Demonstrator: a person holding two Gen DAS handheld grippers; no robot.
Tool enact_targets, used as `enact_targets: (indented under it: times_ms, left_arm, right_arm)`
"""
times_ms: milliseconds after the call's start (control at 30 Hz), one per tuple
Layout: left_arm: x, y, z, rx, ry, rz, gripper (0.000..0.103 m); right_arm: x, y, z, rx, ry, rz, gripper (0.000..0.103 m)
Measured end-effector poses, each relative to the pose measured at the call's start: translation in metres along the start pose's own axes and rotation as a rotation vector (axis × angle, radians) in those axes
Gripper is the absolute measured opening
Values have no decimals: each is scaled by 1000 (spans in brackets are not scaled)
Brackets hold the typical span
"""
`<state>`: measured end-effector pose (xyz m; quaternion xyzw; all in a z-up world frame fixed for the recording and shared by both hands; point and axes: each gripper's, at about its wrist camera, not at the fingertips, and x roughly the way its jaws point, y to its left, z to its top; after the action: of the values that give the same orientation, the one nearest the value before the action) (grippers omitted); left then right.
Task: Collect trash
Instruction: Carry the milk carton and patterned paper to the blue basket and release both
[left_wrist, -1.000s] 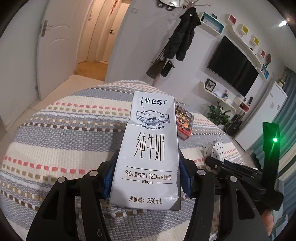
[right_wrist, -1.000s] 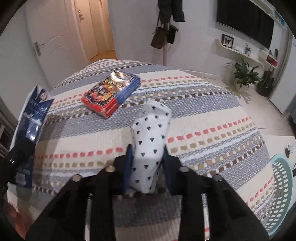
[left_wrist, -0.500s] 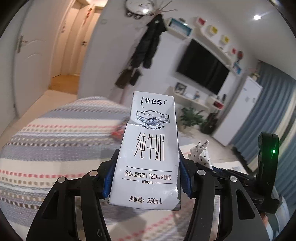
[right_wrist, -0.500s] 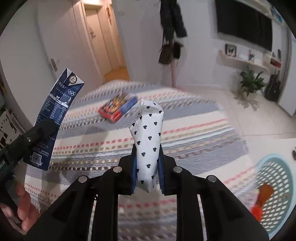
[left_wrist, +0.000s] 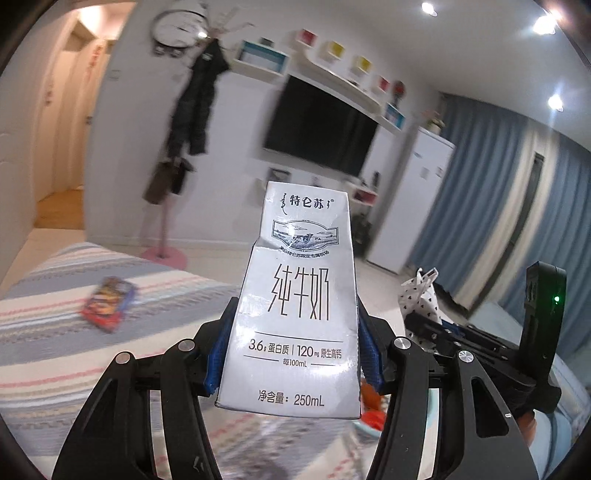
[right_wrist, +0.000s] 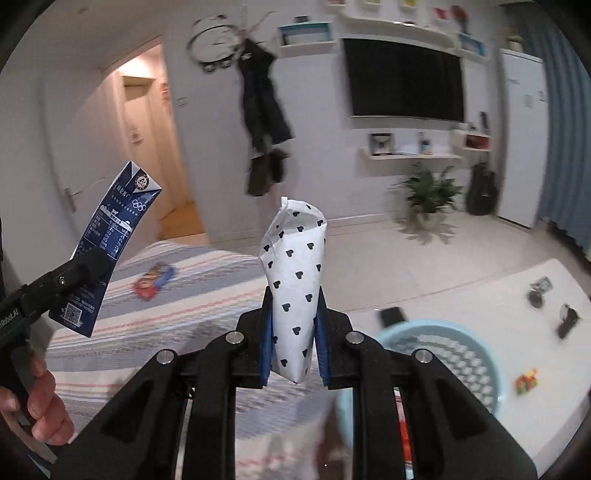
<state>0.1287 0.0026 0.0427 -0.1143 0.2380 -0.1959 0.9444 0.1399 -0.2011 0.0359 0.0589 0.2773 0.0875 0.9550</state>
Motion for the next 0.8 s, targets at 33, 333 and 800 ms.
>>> enact_targets:
  times_ms: [33,333,800]
  left_arm:
    - [6,-5,0,2,12,-12,55]
    - [91,-63,-33,15,189,-124,55]
    - [185,-120,-99,121,407,-127,56]
  right_arm:
    - [-5,-14,-3,4,1,-40,17]
    - [4,-118,-47,147,178,-291,17]
    - [53,-204,-123,405,417,-253,18]
